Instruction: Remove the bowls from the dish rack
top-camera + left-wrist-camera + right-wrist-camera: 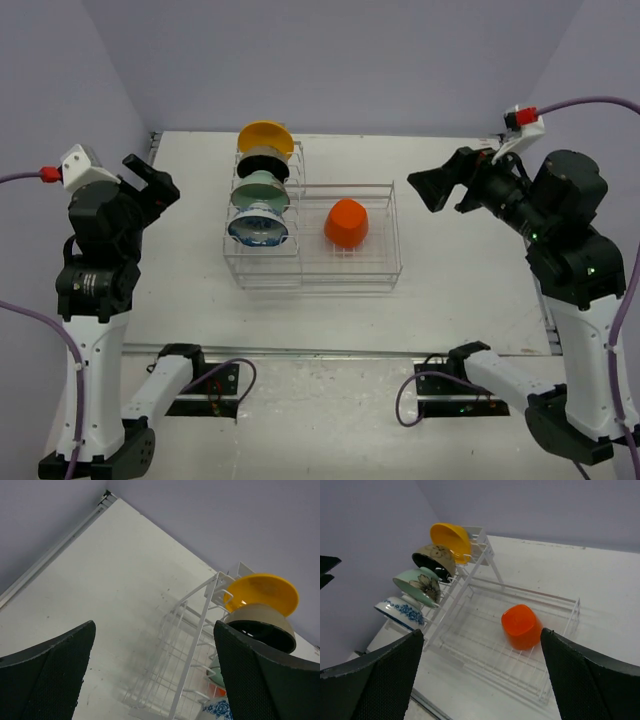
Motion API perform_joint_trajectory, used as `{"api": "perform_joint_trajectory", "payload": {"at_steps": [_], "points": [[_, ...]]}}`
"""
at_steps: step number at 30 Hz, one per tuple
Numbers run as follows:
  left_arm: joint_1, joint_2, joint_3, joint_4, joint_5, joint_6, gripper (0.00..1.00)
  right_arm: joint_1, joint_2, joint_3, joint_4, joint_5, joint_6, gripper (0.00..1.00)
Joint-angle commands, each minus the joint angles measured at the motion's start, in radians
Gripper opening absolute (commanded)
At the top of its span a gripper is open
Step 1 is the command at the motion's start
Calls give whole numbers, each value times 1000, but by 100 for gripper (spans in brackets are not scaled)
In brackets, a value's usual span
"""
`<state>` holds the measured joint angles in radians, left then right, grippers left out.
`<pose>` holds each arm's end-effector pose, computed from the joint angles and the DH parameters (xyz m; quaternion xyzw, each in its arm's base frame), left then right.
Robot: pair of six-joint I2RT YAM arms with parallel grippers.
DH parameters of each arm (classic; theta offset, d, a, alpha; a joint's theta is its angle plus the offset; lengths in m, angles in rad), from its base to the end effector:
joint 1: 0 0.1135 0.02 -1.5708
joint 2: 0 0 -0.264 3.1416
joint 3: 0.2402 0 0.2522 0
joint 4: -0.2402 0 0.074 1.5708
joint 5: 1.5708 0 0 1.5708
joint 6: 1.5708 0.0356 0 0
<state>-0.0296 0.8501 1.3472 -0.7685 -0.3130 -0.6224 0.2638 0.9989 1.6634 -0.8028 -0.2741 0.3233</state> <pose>0.1367 0.0069 0.4525 -0.3199 0.7247 -0.0738 0.6058 0.1328 0.0459 0.5189 -0.0674 0.7495 0.2868 0.5928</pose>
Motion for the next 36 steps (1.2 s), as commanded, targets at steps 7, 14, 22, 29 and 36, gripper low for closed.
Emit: {"api": "perform_joint_trajectory", "payload": {"at_steps": [7,14,22,29,36], "points": [[-6,-62,-39,-48,45,67,100,242,49,22,110,-108,-52,99],[-6,-78,-42,-51,55,93,98,603,243,108,77,346,-256,99],[-6,-121,-102,-17,69,107,97,727,319,-5,237,575,-305,99],[-6,-118,-131,11,109,141,97,741,359,-19,290,642,-380,98],[-6,-120,-163,31,92,150,97,818,356,-88,375,753,-455,90]]}}
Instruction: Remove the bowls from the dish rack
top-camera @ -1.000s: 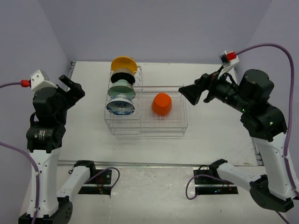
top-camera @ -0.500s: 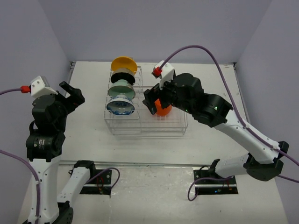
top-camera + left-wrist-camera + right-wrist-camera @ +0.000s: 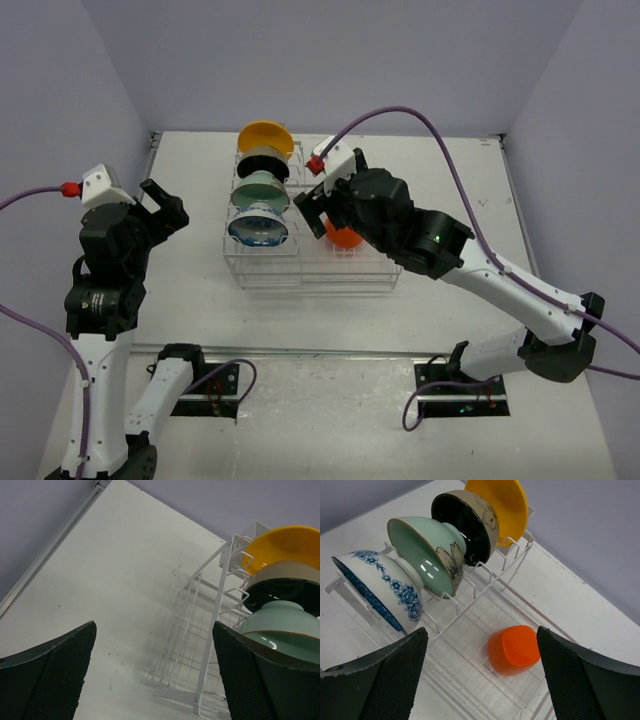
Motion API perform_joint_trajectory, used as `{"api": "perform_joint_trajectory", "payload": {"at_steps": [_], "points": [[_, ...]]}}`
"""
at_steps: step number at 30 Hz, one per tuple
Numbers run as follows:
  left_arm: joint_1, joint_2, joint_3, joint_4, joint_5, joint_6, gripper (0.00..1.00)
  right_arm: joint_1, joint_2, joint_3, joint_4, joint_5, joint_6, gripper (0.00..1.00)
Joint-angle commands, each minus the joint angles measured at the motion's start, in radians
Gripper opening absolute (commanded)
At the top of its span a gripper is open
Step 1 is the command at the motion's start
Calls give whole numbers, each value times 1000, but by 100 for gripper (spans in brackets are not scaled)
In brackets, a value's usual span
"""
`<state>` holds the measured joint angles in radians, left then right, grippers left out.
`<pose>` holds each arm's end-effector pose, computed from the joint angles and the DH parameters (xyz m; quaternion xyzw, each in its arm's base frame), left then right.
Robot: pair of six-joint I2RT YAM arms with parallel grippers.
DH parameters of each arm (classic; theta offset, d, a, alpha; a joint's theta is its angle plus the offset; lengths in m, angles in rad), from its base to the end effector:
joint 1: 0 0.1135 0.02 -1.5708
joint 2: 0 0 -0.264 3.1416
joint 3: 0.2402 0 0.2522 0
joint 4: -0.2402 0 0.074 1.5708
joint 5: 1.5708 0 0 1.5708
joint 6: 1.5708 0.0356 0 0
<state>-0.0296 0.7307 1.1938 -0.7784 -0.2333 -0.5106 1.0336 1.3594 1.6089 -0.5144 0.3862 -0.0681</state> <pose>0.1192 0.0047 0.4191 -0.2579 0.7644 -0.0649 0.5873 0.1601 0.2426 0.4622 -0.3087 0.7252 0.1418 0.5989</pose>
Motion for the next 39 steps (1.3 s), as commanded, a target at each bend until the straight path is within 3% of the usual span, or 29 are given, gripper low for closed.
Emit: {"api": "perform_joint_trajectory", "payload": {"at_steps": [1,7,15,39], "points": [[-6,1,-13,48,11,41,97,68,-6,-43,94,112,-68,89],[-6,15,-2,74,-23,44,97,227,-37,-162,276,279,-145,80],[-6,-17,-51,122,-29,58,97,324,35,-132,366,398,-226,67],[-6,-142,-168,162,-15,61,98,367,250,-10,487,434,-480,66]]}}
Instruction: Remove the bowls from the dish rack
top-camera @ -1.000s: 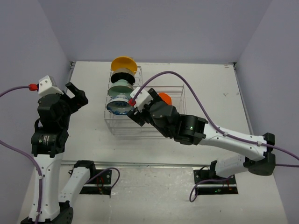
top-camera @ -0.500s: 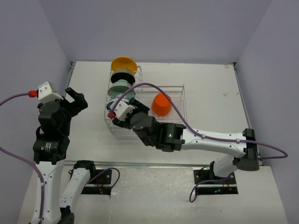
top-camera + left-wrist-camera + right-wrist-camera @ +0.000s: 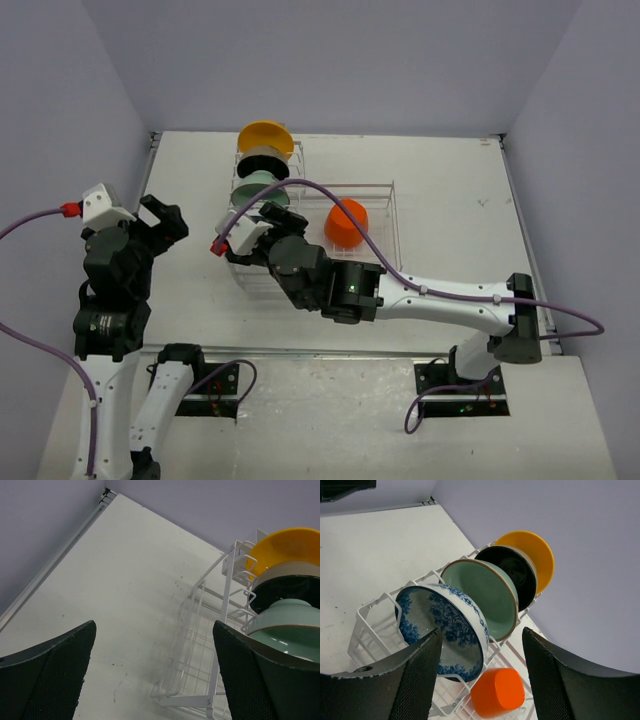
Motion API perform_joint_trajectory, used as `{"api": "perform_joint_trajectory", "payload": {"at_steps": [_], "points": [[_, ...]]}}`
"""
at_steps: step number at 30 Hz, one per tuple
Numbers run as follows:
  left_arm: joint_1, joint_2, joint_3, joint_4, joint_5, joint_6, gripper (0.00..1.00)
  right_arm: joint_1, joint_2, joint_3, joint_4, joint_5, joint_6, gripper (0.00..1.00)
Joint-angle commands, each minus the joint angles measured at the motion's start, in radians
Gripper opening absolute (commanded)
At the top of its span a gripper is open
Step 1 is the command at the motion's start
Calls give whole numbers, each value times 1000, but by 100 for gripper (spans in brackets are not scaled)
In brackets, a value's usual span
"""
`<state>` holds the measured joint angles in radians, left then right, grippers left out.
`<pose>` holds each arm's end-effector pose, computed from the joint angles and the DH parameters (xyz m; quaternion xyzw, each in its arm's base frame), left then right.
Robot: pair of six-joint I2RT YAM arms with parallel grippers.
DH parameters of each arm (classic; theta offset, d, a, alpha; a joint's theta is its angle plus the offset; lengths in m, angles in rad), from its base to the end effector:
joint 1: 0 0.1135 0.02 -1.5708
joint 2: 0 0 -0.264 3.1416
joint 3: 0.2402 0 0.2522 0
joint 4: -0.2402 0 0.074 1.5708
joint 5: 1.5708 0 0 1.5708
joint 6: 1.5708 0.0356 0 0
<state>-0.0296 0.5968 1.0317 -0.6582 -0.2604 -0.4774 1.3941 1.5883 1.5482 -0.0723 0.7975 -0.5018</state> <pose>0.1044 0.0061 0.3955 -0.2510 0.7375 -0.0569 0.6243 0.0901 0.3598 0.4165 -0.4073 0.6110 0.0037 0.6788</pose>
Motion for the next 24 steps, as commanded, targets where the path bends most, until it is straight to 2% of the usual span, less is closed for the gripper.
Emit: {"api": "perform_joint_trajectory", "payload": {"at_steps": [1,11,17,24], "points": [[-6,-8,-4,42,12,29,98,6,27,52,48,20,-50,66],[-6,-11,24,22,7,49,99,-4,55,49,52,-4,-44,65],[-6,-20,18,19,12,49,99,-43,52,23,52,-24,-27,60],[-6,-17,14,26,4,56,99,-93,45,-8,52,-52,-17,60]]}}
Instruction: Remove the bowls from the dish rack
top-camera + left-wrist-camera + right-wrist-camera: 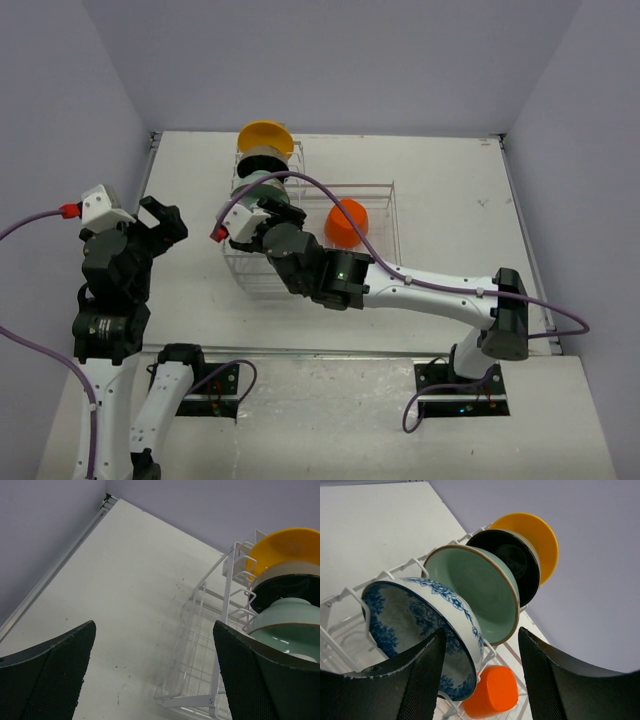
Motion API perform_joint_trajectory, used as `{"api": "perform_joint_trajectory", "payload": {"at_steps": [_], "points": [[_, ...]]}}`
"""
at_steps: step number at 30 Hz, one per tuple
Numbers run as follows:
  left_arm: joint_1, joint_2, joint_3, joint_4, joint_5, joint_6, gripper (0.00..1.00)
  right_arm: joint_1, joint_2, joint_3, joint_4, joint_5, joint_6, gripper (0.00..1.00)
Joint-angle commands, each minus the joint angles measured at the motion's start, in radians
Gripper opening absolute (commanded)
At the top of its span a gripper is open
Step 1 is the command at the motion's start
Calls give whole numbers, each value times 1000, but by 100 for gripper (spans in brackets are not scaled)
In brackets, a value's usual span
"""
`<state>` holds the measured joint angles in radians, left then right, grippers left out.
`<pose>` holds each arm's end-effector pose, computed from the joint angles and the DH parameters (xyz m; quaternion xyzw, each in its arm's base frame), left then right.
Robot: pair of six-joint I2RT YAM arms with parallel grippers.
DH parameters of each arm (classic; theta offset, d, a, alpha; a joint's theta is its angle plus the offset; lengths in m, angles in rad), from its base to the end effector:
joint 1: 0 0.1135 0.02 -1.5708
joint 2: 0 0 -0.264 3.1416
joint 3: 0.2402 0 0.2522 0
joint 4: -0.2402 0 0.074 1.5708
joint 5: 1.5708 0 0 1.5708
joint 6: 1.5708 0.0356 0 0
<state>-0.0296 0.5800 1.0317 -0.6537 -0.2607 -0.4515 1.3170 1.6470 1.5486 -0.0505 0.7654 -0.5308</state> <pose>0.0998 0.0062 0.3973 -0.2412 0.7340 -0.0515 0.6328 0.1214 0.3697 0.3976 -0.4140 0.6181 -0.0295 0.6676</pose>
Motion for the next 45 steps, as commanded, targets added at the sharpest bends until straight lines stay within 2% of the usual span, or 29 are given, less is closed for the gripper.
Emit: {"api": "perform_joint_trajectory", "payload": {"at_steps": [1,5,11,19,24,32,37,42,45], "points": [[-6,3,14,23,5,30,99,-24,-13,-10,31,-24,12,60],[-6,4,5,34,5,28,99,-36,-7,-10,31,-37,18,60],[-6,1,-24,51,5,25,99,-41,17,-1,38,-41,17,47],[-6,-5,-47,62,-2,30,99,-41,34,7,41,-51,25,43],[-6,-9,-61,68,-8,37,100,-38,53,24,43,-49,22,35],[-6,-31,-104,83,0,30,100,-22,68,24,74,-15,6,31],[-6,-34,-116,85,3,28,100,-19,73,16,93,11,-12,20],[-6,-31,-133,92,14,28,100,-16,73,11,109,29,-17,15],[-6,-29,-145,95,21,23,100,-15,74,2,123,38,-24,7]]}}
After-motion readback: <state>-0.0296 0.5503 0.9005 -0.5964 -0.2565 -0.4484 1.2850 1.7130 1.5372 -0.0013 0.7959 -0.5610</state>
